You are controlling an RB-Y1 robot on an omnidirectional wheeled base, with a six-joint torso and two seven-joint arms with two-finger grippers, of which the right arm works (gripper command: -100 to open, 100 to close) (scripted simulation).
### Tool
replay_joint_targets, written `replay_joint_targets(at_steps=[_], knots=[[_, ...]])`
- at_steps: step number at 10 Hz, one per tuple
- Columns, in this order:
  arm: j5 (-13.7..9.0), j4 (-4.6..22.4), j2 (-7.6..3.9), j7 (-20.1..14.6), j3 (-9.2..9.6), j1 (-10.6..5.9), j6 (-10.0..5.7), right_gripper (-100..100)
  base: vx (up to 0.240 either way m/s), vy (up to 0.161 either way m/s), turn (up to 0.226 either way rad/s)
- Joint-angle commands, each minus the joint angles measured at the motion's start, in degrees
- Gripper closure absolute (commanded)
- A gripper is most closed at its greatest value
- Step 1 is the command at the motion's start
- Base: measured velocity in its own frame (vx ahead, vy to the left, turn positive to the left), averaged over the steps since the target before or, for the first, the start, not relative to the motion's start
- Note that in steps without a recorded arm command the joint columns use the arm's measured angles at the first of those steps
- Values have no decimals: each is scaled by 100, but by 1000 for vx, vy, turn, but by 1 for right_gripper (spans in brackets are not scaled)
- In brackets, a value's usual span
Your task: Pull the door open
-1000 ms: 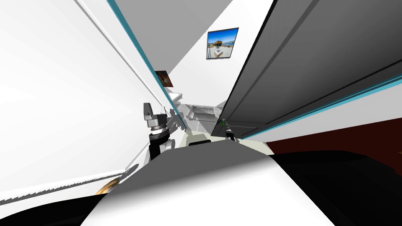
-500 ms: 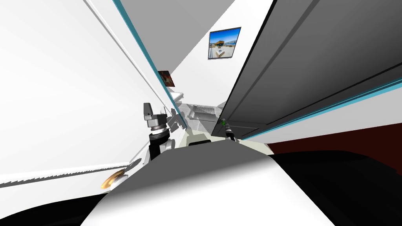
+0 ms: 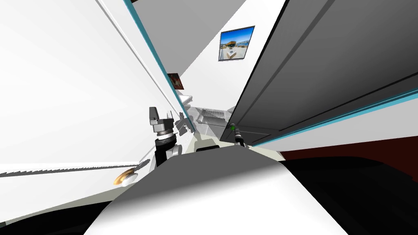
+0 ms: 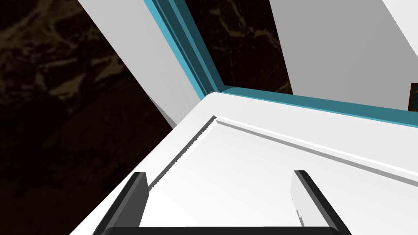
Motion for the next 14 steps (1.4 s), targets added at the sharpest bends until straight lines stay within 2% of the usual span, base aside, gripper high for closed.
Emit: replay_joint_targets(at_steps=[1,4,5,7,8,9,11,13,14], knots=[[-38,4,69,-221,81,-32,-10,100,-45,-24,37],[-251,22,55,-675,131,-45,4,100,-43,-17,67],[-251,22,55,-698,131,-45,4,100,-34,-15,37],[-469,39,40,-1071,181,-58,18,100,-52,-17,92],[-469,39,40,-1177,181,-58,18,100,-47,-25,57],[-577,48,33,-1375,207,-65,25,100,-46,-18,77],[-577,48,33,-1416,207,-65,25,100,-27,-6,16],[-795,66,18,-1793,257,-78,39,100,-43,-12,101],[-795,66,18,-1895,257,-78,39,100,-52,-21,42]])
